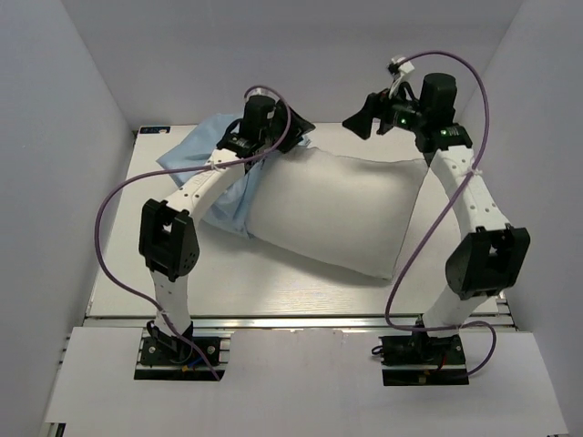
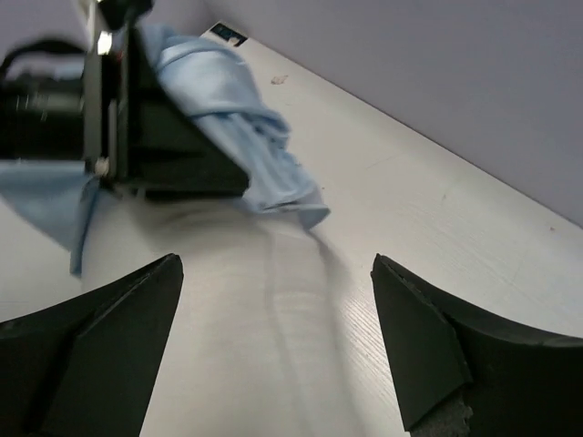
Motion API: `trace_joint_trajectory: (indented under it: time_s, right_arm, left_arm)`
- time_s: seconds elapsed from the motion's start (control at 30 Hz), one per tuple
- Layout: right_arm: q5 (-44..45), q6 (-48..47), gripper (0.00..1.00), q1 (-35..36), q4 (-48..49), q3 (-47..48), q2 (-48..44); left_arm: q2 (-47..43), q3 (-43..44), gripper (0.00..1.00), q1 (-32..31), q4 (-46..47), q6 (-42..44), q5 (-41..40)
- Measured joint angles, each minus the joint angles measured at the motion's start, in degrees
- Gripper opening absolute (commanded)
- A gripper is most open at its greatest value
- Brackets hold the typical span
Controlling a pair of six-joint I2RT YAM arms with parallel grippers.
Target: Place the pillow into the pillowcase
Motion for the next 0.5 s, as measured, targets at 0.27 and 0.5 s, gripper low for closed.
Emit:
trace_joint_trajectory:
  time_s: [0.27,0.5]
  right_arm:
    - [-7.04,-15.39,0.89,7.74,1.64,-19.58,-14.32]
    - [-0.44,-19.85,0.89,11.08,-0.68,-18.97,-10.19]
  left_arm:
    - [-4.35,7.45,0.67,0.00,-4.94,13.35,-0.63]
    - [-20.57,-8.70,0.65,-0.04,-5.66,21.11,-1.81]
